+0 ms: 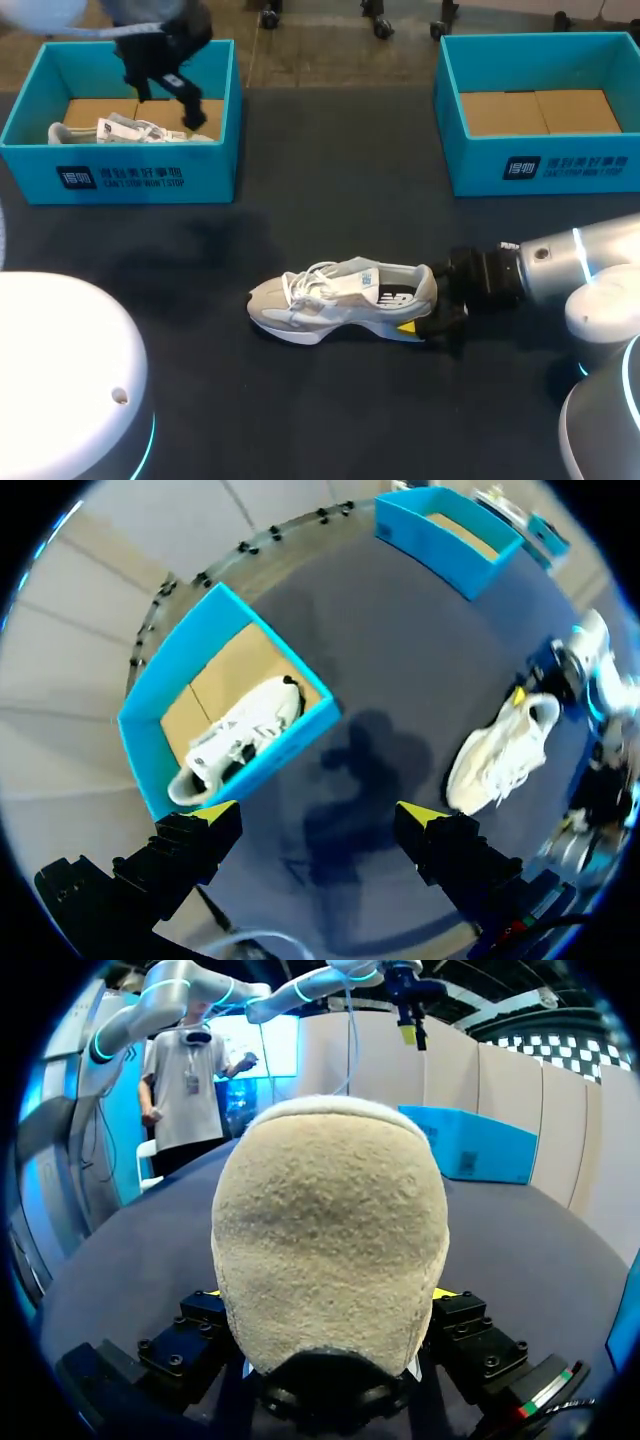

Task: Take the shoe out of the shoebox, open the shoe tongue, remove and reinsert the insole, then place the shoe into the shoebox

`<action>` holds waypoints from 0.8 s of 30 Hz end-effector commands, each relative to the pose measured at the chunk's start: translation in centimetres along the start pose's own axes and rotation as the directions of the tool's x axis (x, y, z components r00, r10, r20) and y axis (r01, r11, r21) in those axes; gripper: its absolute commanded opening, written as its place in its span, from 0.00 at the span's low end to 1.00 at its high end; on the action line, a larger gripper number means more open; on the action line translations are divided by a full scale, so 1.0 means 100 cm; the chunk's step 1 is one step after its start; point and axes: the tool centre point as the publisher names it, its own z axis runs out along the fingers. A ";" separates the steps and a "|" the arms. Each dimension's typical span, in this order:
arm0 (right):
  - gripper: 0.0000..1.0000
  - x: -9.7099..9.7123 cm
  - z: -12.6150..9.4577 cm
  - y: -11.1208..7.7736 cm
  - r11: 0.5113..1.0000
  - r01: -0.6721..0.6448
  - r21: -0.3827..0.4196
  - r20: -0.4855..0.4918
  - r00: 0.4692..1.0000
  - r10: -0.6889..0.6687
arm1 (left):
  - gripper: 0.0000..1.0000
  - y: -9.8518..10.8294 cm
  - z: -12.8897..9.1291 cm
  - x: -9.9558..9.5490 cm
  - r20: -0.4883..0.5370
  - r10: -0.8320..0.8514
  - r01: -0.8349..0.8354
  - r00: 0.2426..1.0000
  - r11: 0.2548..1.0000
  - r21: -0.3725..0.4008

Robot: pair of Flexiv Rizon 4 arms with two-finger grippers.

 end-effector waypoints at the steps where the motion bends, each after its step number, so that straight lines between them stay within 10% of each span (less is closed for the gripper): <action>1: 0.00 0.000 0.001 -0.001 1.000 0.000 0.003 0.002 1.000 0.000 | 1.00 -0.013 0.000 0.027 0.068 -0.582 0.586 0.811 0.805 -0.096; 24: 0.00 0.000 0.001 -0.001 1.000 0.000 0.003 0.002 1.000 0.000 | 1.00 -0.022 0.011 0.187 -0.001 -0.700 0.697 0.714 0.711 -0.088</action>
